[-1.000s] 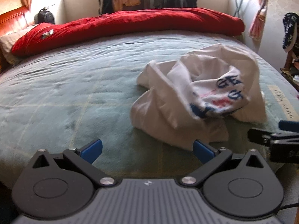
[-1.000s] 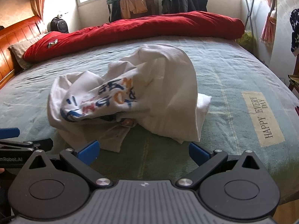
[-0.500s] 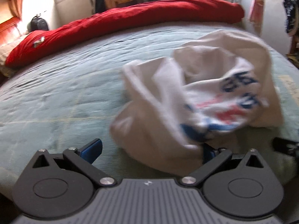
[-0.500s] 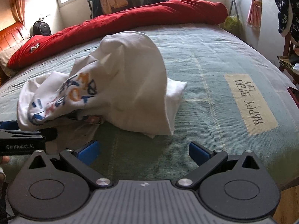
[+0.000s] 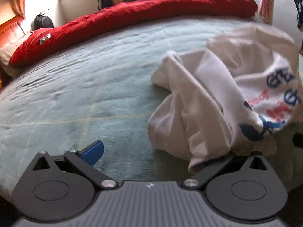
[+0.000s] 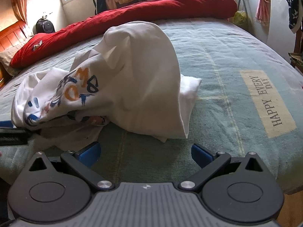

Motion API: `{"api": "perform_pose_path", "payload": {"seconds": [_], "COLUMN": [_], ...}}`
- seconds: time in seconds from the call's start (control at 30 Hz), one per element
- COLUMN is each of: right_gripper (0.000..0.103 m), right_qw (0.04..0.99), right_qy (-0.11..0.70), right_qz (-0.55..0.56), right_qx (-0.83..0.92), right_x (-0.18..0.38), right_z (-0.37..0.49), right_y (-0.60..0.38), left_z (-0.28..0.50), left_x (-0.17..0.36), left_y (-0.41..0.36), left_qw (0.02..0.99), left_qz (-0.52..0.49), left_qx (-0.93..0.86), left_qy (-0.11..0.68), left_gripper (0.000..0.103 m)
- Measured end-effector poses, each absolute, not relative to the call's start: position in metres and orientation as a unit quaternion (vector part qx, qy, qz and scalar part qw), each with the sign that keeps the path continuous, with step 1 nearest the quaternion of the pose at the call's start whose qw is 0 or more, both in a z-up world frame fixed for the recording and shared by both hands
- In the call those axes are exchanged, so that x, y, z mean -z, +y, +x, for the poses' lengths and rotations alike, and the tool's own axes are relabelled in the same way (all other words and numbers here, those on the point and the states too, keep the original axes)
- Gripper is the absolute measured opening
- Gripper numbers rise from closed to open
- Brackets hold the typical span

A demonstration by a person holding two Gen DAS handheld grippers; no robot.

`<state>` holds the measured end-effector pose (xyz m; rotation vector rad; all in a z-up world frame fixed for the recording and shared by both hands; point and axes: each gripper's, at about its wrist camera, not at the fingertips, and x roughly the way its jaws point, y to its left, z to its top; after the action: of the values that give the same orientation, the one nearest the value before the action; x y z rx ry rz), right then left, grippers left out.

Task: Fold clothes
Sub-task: 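Reach the left gripper to the crumpled white sweatshirt and grasp its edge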

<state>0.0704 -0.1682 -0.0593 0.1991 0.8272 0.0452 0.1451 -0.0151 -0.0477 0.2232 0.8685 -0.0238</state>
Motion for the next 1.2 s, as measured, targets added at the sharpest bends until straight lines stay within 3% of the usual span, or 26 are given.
{"api": "perform_pose_path", "payload": {"seconds": [0.3, 0.47, 0.57, 0.8, 0.83, 0.9, 0.97, 1.13, 1.17, 1.2], "right_gripper": [0.103, 0.103, 0.103, 0.103, 0.103, 0.103, 0.103, 0.103, 0.103, 0.103], "right_qw": [0.909, 0.911, 0.913, 0.916, 0.917, 0.918, 0.920, 0.927, 0.928, 0.929], "right_qy": [0.402, 0.398, 0.391, 0.382, 0.381, 0.378, 0.374, 0.358, 0.356, 0.354], "right_qz": [0.103, 0.104, 0.106, 0.113, 0.114, 0.112, 0.110, 0.104, 0.102, 0.100], "right_qx": [-0.031, -0.038, -0.040, -0.041, -0.043, -0.047, -0.049, -0.045, -0.042, -0.040], "right_x": [0.064, 0.062, 0.058, 0.057, 0.056, 0.054, 0.051, 0.043, 0.042, 0.041], "right_z": [0.073, 0.070, 0.067, 0.064, 0.064, 0.063, 0.060, 0.053, 0.052, 0.051], "right_y": [-0.166, -0.164, -0.165, -0.169, -0.168, -0.167, -0.167, -0.174, -0.176, -0.177], "left_z": [0.149, 0.144, 0.141, 0.120, 0.126, 0.139, 0.153, 0.185, 0.188, 0.191], "left_x": [0.069, 0.062, 0.038, -0.035, -0.040, -0.044, -0.040, -0.014, -0.009, -0.006], "left_y": [0.033, 0.018, 0.022, 0.032, 0.032, 0.029, 0.026, 0.025, 0.024, 0.023], "left_qw": [0.897, 0.896, 0.892, 0.895, 0.897, 0.896, 0.891, 0.876, 0.873, 0.871], "left_qz": [-0.007, 0.050, 0.064, 0.046, 0.040, 0.030, 0.021, -0.015, -0.020, -0.019], "left_qx": [0.099, 0.100, 0.125, 0.242, 0.244, 0.242, 0.236, 0.228, 0.228, 0.229], "left_qy": [0.431, 0.430, 0.430, 0.372, 0.367, 0.373, 0.388, 0.426, 0.430, 0.434], "left_gripper": [0.103, 0.103, 0.097, 0.096, 0.093, 0.063, 0.049, 0.048, 0.042, 0.030]}}
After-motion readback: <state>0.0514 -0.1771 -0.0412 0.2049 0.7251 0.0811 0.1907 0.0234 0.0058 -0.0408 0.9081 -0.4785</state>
